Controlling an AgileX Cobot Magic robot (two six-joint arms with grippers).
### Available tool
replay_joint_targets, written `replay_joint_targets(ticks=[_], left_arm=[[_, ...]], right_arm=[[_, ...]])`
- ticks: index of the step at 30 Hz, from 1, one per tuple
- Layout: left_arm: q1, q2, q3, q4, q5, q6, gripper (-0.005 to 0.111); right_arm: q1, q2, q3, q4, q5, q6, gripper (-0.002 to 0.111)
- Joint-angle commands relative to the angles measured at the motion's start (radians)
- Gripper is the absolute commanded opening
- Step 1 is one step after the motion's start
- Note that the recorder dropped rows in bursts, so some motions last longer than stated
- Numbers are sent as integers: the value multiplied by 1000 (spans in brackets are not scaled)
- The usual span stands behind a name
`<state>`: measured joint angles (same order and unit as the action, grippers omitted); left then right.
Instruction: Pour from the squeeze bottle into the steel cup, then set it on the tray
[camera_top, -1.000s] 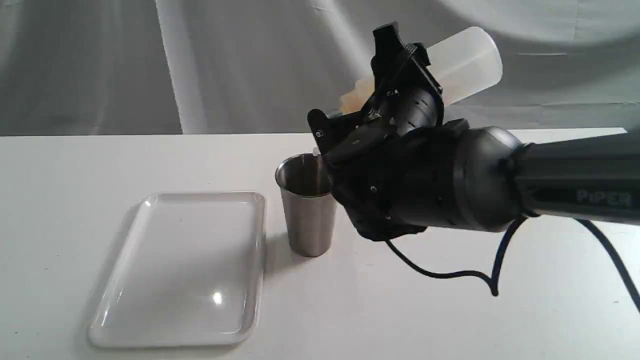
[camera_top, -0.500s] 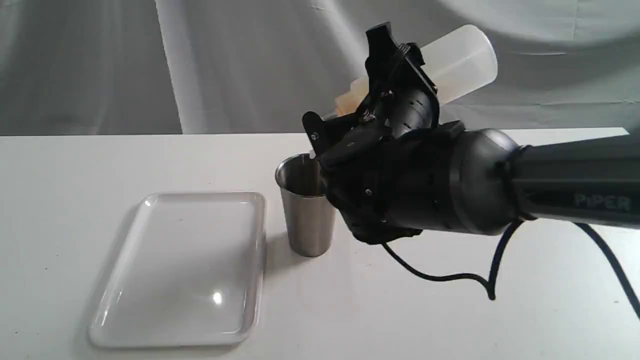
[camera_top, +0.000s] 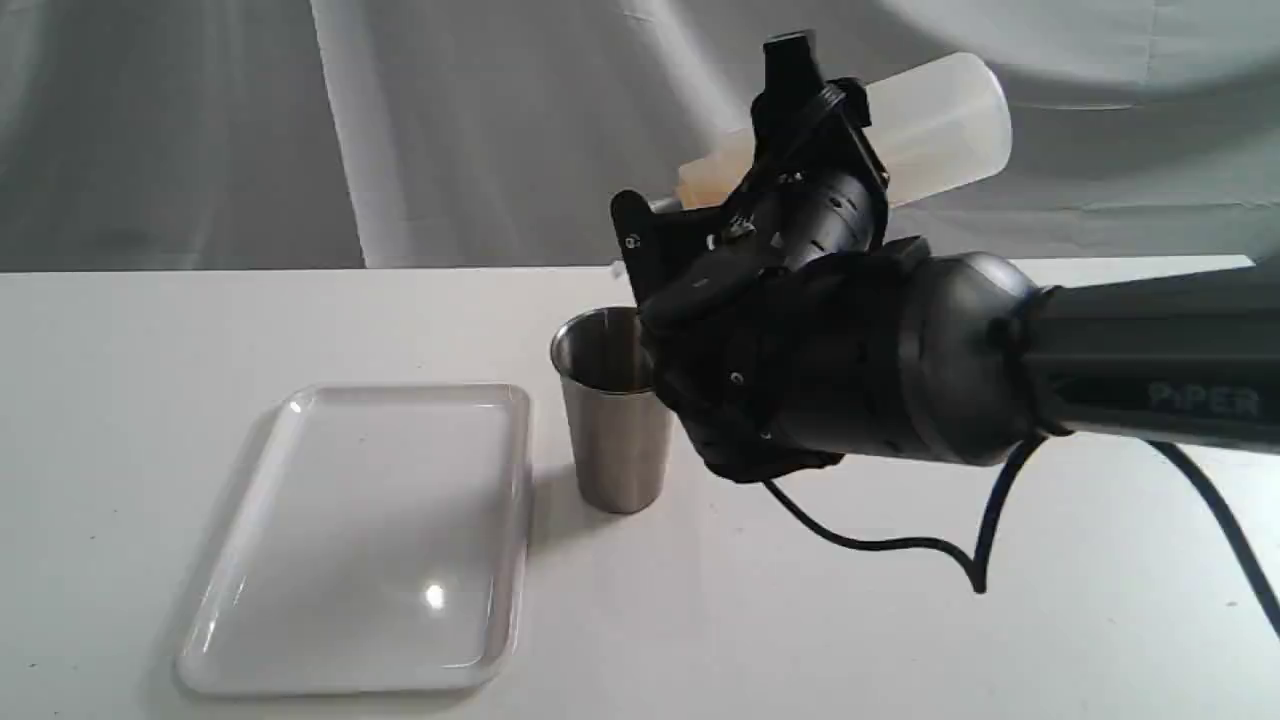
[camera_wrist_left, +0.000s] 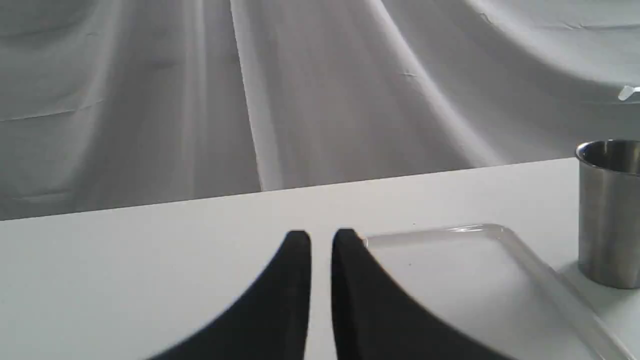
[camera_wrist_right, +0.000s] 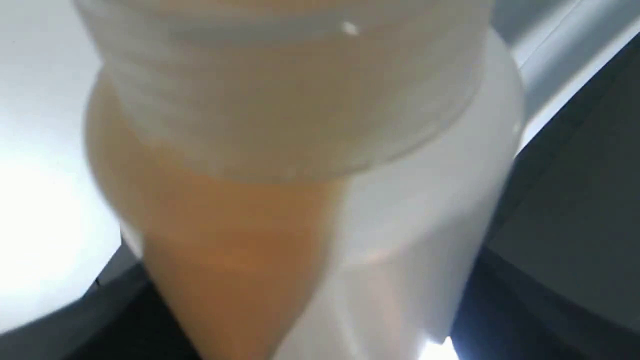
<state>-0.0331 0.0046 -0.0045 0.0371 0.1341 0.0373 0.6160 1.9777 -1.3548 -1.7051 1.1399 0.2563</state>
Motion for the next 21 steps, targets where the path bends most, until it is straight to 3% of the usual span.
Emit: replay_joint_targets(ticks=[1,14,21], left_arm=[[-5,-5,4,3,-2,-2,8],[-5,-5,4,3,-2,-4,8],[-5,-5,4,3,-2,-2,8]], right_arm=[[3,-19,-9,-39,48,115,34],[3,-21,-9,140,78,593,34],[3,-132,85,220,19,1008,30]])
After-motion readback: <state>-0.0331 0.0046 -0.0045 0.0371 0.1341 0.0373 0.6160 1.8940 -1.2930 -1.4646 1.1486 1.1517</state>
